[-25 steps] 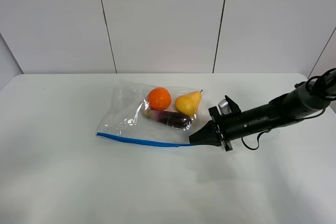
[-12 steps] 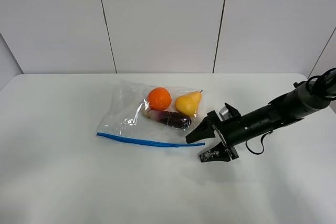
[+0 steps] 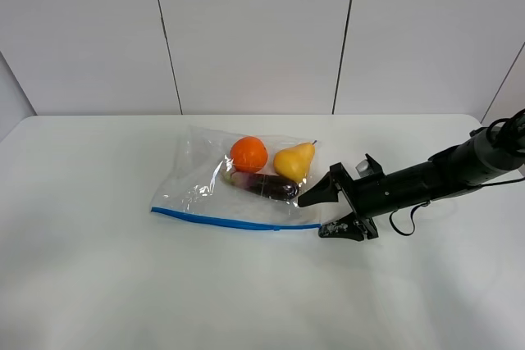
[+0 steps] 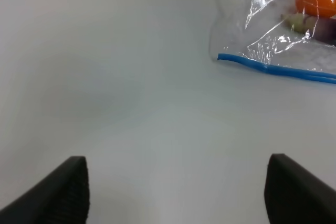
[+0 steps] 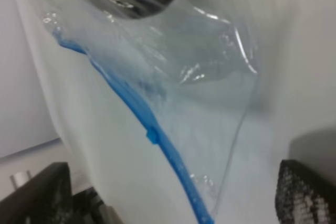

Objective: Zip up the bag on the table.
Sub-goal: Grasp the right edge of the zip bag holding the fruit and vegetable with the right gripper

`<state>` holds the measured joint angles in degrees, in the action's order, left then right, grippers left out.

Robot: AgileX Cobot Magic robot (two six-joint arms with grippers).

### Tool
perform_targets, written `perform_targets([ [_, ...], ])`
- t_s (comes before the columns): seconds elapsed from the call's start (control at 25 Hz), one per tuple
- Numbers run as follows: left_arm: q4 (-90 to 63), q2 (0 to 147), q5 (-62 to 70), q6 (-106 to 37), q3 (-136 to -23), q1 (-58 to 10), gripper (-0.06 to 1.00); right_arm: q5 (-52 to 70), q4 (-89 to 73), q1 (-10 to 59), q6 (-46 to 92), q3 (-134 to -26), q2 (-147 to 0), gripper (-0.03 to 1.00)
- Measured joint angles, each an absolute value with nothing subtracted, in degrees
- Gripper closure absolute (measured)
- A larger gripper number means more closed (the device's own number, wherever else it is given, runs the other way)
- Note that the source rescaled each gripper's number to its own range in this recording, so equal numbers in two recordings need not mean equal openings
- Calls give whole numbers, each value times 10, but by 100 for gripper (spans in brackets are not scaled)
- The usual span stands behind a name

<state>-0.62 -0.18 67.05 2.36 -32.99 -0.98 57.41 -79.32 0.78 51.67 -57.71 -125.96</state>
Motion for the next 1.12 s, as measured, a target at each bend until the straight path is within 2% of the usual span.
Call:
perform_targets([
  [0.28,-6,-2,671,24,-329,-10,7,548,-826,60,512,-592,-1268,12],
  [0.48,-6,-2,671,24,-329,-10,7,545,-827,69,494,-597,-1269,14],
  [0.6,-6,-2,671,24,-329,-10,7,547,-821,69,491,-597,-1269,23],
  [0.8,-6,-2,671,24,-329,-10,7,548,-815,69,491,-598,-1270,51],
  [0.88,-6,-2,671,24,-329,-10,7,549,-815,69,490,-598,-1270,58],
  [1.12,-6,-2,671,24,-329,-10,7,552,-813,69,488,-598,-1270,63],
])
